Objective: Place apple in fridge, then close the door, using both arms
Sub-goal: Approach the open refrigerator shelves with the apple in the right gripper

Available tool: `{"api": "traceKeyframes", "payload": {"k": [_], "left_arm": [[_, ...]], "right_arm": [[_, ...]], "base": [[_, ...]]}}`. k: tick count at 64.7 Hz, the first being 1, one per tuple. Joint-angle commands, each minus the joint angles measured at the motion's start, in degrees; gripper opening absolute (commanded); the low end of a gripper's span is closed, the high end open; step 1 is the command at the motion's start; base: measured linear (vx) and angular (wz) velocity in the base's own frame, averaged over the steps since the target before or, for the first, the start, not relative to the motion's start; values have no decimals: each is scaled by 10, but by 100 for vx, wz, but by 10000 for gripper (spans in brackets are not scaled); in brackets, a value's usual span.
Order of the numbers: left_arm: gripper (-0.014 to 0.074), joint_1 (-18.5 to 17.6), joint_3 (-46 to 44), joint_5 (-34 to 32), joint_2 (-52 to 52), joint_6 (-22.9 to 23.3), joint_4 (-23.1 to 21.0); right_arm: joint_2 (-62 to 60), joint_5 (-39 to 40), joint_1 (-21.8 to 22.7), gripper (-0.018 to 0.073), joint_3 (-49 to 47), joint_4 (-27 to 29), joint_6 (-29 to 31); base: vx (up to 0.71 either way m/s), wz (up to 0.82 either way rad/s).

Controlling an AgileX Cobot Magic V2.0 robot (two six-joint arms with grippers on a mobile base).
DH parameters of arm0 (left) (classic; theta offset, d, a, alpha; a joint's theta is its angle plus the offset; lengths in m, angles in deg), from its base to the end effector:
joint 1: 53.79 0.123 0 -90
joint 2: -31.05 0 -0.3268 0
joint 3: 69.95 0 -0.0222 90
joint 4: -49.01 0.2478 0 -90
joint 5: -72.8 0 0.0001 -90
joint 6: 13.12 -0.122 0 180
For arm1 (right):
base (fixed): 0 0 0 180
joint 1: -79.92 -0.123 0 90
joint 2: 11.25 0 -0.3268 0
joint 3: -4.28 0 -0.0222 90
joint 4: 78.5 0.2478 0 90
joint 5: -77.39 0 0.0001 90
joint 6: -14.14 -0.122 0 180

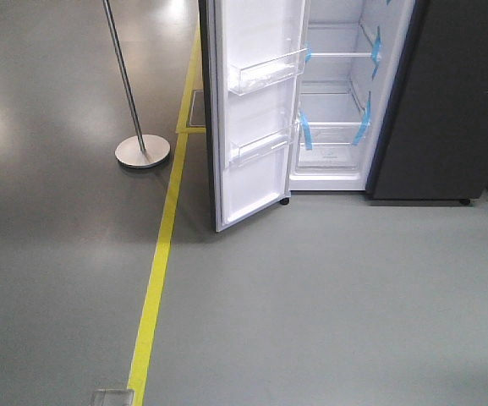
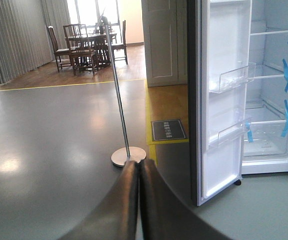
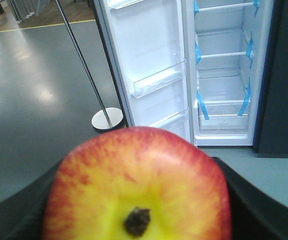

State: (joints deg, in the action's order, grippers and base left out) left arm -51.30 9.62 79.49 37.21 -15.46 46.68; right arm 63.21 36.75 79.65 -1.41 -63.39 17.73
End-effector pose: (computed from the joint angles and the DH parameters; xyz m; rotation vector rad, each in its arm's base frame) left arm 0.0424 0.0013 0.1934 -0.0310 1.6127 0.0301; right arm 0.2493 0.0219 0.5102 0.0110 1.8957 0.2596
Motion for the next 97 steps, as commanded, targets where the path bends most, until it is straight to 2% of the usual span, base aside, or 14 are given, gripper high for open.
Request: {"api": "traceKeyframes", "payload": {"k": [1,97], "left_arm": [[-6,-2,-10,-43,-8,2,-5],[-6,-2,-10,-43,-8,2,-5]], "right_arm": [[-12,48,2,59,-20,5,4],[-12,48,2,59,-20,5,4]], "base": [[9,-1],[10,-1]]}}
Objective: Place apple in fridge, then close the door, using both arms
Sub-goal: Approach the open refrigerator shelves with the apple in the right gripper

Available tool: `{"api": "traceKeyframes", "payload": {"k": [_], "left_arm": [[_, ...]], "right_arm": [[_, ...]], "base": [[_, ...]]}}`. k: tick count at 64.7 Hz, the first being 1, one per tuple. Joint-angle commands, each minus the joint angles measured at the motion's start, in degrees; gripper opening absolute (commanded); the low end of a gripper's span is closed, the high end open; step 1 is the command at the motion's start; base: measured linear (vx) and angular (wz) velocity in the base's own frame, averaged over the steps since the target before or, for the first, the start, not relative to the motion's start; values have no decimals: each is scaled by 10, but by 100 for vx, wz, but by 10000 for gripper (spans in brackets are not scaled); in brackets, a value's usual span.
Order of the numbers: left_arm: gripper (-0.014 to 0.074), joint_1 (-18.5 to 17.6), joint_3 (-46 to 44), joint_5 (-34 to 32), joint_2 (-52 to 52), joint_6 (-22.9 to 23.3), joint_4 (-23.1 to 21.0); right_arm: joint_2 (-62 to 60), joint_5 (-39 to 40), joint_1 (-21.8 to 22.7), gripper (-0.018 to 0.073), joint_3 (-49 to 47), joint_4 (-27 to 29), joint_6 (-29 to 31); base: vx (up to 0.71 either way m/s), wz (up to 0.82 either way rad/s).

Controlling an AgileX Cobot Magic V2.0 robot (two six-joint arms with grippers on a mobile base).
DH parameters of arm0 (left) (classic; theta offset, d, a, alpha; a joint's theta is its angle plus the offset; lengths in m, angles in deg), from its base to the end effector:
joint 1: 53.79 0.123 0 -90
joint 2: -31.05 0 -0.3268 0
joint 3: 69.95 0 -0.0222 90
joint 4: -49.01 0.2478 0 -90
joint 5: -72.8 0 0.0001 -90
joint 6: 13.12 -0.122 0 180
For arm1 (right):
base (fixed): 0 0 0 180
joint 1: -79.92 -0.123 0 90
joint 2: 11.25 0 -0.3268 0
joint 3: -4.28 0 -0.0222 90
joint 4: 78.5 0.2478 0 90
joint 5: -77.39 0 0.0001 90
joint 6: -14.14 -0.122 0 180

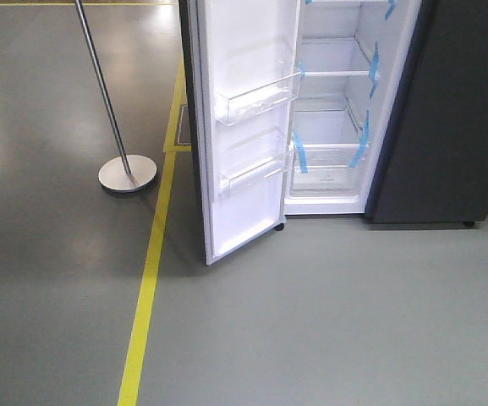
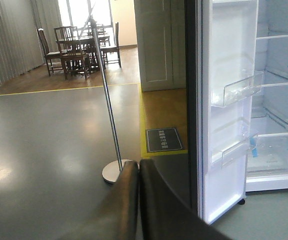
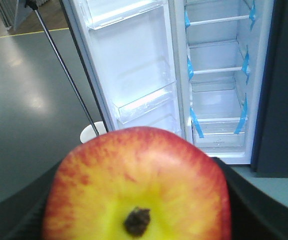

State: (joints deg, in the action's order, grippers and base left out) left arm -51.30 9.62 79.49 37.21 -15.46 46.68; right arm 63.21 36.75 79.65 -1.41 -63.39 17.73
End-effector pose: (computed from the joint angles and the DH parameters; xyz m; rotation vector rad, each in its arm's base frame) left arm 0.0424 0.0013 0.1934 -0.0310 1.6127 0.0301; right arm 0.2493 0.0219 0.5102 0.0110 1.8957 0.2596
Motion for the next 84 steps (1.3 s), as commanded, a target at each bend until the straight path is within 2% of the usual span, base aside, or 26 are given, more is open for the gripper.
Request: {"api": "traceKeyframes", "payload": {"k": [1,84], "left_arm": [[-6,-2,-10,-43,-8,2,-5],[-6,-2,-10,-43,-8,2,-5]], "right_arm": [[-12,48,2,59,-20,5,4],[-12,48,2,59,-20,5,4]], "base": [[8,-1],[5,-2]]}}
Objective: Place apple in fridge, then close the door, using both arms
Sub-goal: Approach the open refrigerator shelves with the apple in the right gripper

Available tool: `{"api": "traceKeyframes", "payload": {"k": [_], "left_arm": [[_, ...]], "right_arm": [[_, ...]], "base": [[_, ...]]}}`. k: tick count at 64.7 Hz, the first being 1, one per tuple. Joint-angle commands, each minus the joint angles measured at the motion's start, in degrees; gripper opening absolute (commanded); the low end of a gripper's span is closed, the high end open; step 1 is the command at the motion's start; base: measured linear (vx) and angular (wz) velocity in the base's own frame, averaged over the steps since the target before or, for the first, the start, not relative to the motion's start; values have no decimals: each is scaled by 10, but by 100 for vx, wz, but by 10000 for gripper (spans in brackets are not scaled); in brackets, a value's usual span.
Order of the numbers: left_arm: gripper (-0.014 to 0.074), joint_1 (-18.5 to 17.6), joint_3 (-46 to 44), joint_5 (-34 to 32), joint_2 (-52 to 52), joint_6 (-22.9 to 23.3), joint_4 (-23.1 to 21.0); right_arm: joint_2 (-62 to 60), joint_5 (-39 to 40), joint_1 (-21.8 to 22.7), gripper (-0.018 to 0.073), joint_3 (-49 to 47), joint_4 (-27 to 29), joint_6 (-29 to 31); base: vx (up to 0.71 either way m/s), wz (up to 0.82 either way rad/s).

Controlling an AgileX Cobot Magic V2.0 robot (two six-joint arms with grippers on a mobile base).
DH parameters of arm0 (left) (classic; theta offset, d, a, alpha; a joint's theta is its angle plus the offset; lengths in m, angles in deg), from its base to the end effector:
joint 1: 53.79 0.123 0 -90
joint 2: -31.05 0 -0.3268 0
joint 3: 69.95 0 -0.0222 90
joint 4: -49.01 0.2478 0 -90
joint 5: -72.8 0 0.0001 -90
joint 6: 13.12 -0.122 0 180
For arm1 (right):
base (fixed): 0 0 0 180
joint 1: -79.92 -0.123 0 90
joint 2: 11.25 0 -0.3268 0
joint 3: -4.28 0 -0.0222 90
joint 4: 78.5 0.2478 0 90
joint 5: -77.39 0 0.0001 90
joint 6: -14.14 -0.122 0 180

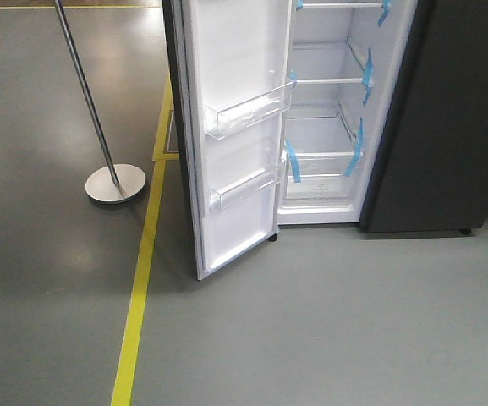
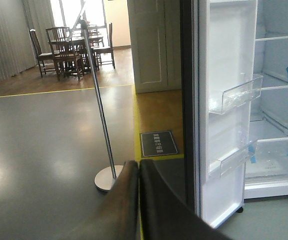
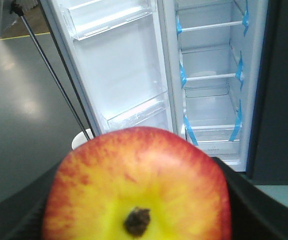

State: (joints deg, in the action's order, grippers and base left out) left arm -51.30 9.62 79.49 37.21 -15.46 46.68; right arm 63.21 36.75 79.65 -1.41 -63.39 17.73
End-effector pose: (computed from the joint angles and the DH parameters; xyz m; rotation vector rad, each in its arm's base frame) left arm 0.0424 0.0013 0.1934 -0.0310 1.6127 0.0301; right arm 0.2493 0.0219 0.5102 0.0110 1.8957 0.2596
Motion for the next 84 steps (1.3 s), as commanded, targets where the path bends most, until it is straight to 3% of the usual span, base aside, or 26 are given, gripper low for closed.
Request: {"api": "traceKeyframes", "payload": {"k": [1,84], "left_arm": [[-6,-2,-10,-43,-8,2,-5],[-6,-2,-10,-43,-8,2,-5]], "right_arm": [[-12,48,2,59,-20,5,4],[-12,48,2,59,-20,5,4]], "base": [[2,-1],[4,-2]]}}
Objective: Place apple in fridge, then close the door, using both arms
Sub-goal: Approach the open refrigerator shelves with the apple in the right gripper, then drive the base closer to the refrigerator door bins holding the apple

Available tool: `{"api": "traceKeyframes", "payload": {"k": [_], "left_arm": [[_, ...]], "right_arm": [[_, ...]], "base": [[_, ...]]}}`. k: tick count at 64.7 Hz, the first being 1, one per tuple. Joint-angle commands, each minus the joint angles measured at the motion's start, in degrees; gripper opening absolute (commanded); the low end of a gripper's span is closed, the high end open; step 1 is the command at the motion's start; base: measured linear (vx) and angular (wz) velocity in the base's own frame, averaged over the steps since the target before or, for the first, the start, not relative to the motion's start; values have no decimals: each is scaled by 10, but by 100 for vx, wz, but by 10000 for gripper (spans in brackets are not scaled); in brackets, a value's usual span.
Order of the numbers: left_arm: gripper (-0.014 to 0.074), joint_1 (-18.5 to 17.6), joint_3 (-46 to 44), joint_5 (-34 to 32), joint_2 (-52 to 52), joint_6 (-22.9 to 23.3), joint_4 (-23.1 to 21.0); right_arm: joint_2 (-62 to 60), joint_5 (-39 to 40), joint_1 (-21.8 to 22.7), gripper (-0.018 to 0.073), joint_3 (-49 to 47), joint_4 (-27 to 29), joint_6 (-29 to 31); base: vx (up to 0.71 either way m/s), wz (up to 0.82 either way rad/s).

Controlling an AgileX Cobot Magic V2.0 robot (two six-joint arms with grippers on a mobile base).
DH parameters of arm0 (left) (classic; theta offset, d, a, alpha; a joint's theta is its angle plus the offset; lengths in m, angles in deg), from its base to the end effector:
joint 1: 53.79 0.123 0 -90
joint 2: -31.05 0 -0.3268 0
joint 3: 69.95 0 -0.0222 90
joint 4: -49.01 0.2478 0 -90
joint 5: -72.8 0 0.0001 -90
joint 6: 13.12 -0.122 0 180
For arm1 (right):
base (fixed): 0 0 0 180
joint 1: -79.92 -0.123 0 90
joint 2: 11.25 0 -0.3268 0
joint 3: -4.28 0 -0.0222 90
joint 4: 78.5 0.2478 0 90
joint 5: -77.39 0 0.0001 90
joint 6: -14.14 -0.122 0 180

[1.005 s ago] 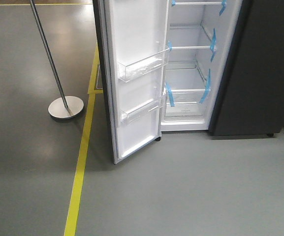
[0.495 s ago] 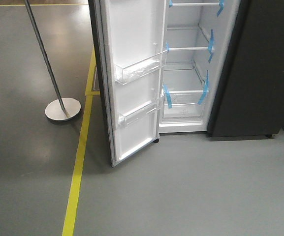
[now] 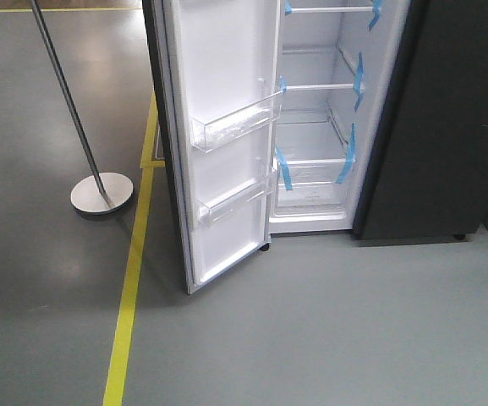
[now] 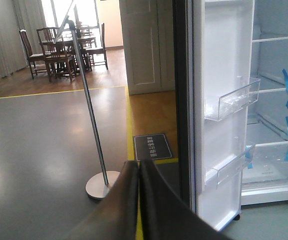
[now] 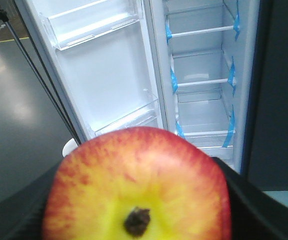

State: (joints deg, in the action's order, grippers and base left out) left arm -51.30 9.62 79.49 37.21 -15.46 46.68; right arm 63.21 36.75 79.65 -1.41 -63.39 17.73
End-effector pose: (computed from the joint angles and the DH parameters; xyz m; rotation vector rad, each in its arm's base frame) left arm 0.0424 0.0013 0.1934 -0.0310 1.6127 0.0301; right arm 0.2493 0.0219 0.5102 0.0110 1.8957 0.2596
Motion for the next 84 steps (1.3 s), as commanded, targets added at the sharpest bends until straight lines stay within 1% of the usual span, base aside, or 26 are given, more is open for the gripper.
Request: {"api": "traceKeyframes", "payload": {"k": [1,84], "left_arm": [[-6,-2,-10,-43,-8,2,-5],[-6,-2,-10,-43,-8,2,-5]], "right_arm": [[-12,48,2,59,-20,5,4],[-12,48,2,59,-20,5,4]], "base": [[6,-1],[8,2]]}}
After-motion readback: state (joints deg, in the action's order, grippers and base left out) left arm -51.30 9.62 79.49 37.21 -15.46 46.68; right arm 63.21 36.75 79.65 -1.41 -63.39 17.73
